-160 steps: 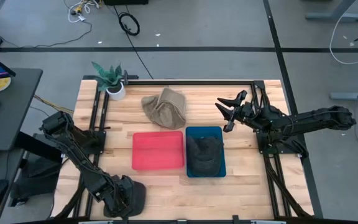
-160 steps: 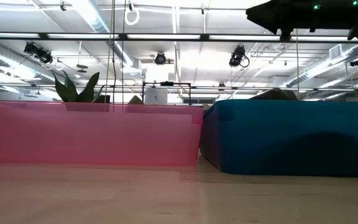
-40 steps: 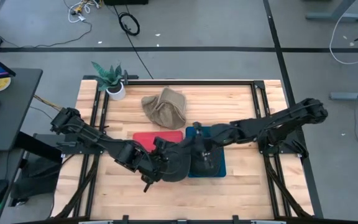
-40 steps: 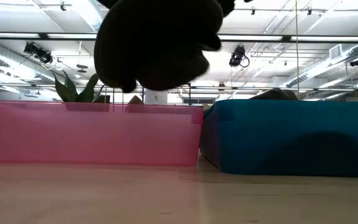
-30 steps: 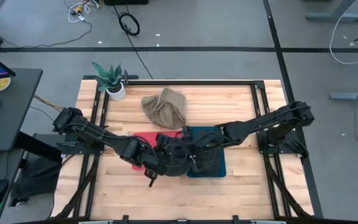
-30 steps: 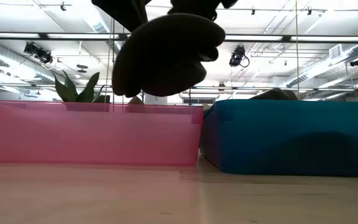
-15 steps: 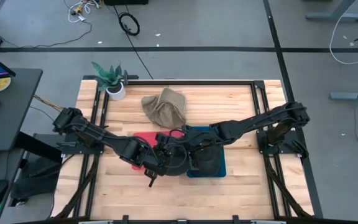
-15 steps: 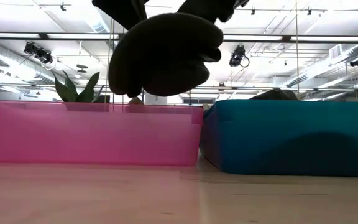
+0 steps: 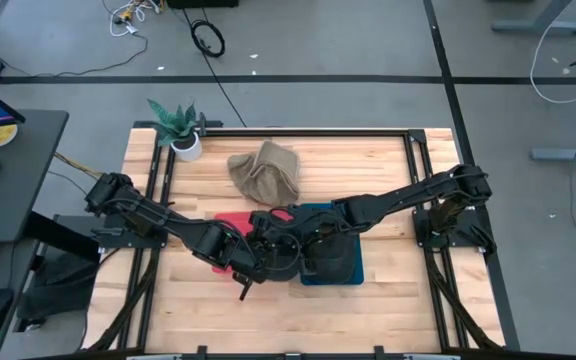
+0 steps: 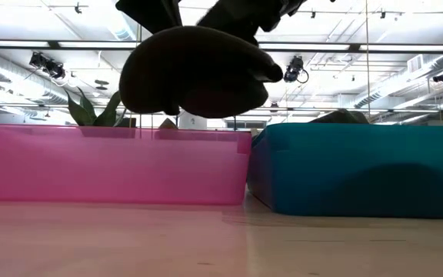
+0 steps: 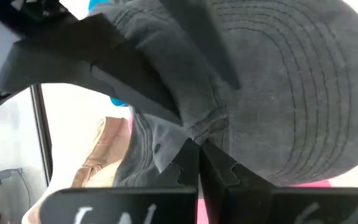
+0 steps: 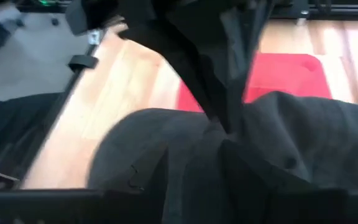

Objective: Pick & Place hat
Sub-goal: Put the black cap into the blue bin

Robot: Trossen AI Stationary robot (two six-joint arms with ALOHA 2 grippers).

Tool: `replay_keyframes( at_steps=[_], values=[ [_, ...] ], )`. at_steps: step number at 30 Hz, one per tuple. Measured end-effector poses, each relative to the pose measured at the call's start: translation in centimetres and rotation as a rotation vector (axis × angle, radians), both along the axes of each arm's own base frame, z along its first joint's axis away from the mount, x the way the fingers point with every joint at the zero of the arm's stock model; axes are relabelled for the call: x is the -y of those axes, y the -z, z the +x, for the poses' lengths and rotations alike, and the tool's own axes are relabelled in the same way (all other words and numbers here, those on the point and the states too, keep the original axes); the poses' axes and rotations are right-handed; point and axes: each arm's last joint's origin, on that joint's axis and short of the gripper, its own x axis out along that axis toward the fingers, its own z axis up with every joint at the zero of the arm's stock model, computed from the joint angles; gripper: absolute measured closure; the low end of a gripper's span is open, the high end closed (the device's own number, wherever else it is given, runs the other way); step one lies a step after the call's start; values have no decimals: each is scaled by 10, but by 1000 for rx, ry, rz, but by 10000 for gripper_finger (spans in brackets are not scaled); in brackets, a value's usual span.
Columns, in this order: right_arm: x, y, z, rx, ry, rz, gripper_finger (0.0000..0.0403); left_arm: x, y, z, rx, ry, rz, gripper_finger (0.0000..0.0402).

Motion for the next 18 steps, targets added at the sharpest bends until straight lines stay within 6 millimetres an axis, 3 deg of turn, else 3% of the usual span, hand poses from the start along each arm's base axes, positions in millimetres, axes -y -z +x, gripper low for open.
replay_keyframes(
  at_steps=[11,14,18],
  values=[
    [4,1,2,-13,26,57,262,-1,0,0,12,-20,24,400],
    [6,1,2,-13,29,54,292,-1,0,0,14,-20,23,400],
    [10,3,2,-33,48,46,364,-1,0,0,15,-23,21,400]
  ],
)
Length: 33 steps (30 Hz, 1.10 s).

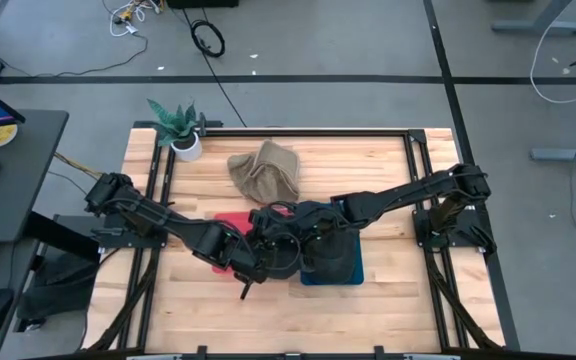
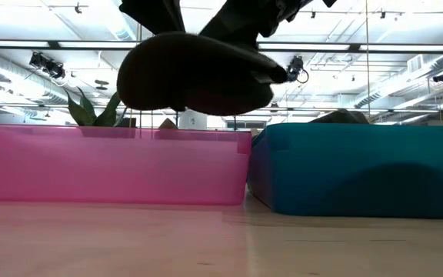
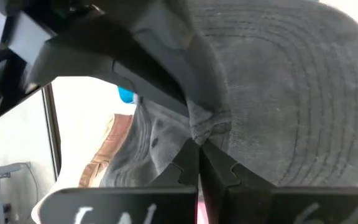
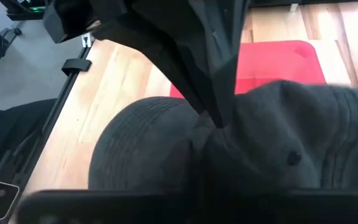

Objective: Pick & Place hat
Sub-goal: Put the black cap into the blue bin

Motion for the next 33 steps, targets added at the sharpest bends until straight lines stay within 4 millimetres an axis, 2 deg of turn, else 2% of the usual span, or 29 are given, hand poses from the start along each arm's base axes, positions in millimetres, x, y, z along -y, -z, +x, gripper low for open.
replay_keyframes(
  at_steps=[2,8,12,21,27,33],
  values=[
    [2,1,0,-7,2,-1,391,0,0,0,-2,-2,-20,400],
    [3,1,0,-12,-5,-6,396,1,0,0,8,-16,-51,398],
    [2,0,0,-5,-67,15,398,2,0,1,34,-69,-121,382],
    [1,1,-1,-12,-81,5,401,5,-1,2,41,-95,-241,304],
    [3,0,-4,-28,-84,-9,402,6,-1,2,30,-70,-236,245],
    [5,-4,-7,-29,-91,-18,402,7,-4,1,33,-82,-309,228]
  ],
)
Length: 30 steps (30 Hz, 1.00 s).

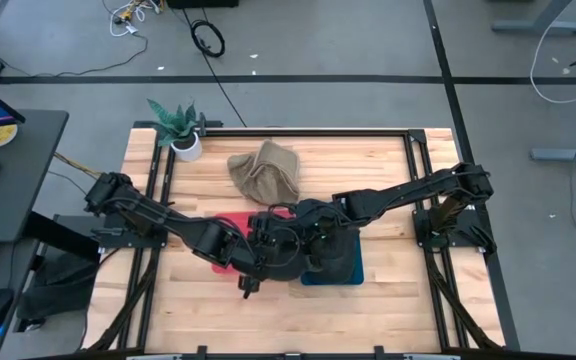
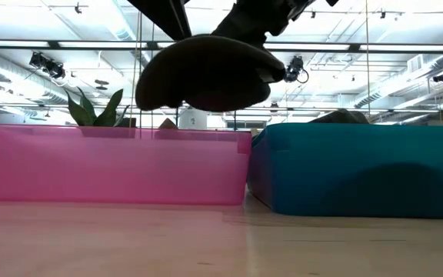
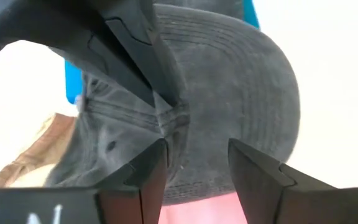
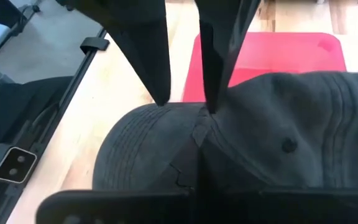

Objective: Pick & Place hat
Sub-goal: Put the black cap into the blue bin

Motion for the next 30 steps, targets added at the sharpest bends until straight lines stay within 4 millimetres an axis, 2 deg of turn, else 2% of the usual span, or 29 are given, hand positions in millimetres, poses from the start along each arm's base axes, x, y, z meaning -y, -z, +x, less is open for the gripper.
replay_keyframes(
  at_steps=[7,10,17,20,23,30],
  values=[
    [2,-6,-8,-25,27,-24,403,3,-12,-9,16,82,16,241],
    [1,-10,-13,-34,35,-46,403,7,-16,-21,-5,98,19,247],
    [-4,-16,-27,-81,64,-104,403,15,-23,-51,-5,-39,144,261],
    [-6,-22,-33,-57,72,-119,403,19,-27,-53,47,-59,176,266],
    [-5,-27,-45,-29,70,-112,403,22,-28,-56,63,-55,178,269],
    [2,-34,-92,83,55,-89,403,23,-30,-53,105,-43,228,271]
  ],
)
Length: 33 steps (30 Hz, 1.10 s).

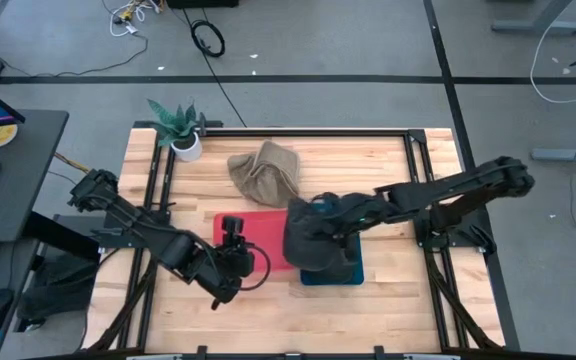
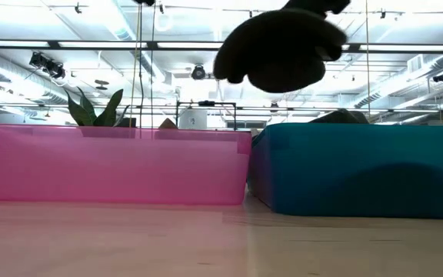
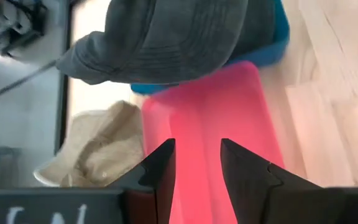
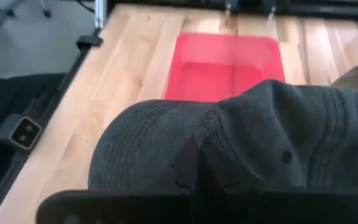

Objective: Pick & Place hat
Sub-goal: Put the black cap into the blue bin

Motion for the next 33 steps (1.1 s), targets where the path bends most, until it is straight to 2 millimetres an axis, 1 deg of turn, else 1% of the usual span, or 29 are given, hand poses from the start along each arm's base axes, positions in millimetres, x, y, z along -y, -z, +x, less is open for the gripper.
replay_keyframes(
  at_steps=[3,7,9,11,13,16,22,25,27,31,33],
  values=[
    [3,0,-18,65,-8,9,403,-2,-2,7,32,18,-12,271],
    [7,2,-36,101,2,39,403,-5,-4,15,32,80,-66,271],
    [8,2,-43,108,-2,39,403,-5,0,22,52,132,-95,271],
    [9,1,-48,119,-3,42,401,-7,11,28,56,225,-106,271],
    [10,0,-50,136,-3,45,399,-12,16,34,64,328,-140,271],
    [10,-1,-50,149,-6,43,398,-23,13,43,115,404,-214,271],
    [10,-1,-49,162,-22,19,401,-47,7,49,130,398,-325,271],
    [10,-1,-49,163,-24,15,401,-53,15,51,143,401,-333,271],
    [10,0,-49,161,-24,15,401,-58,19,53,191,402,-328,271],
    [10,0,-49,160,-24,15,401,-76,19,47,270,353,-343,271],
    [10,0,-49,161,-25,14,401,-84,19,39,286,321,-357,271]
  ],
)
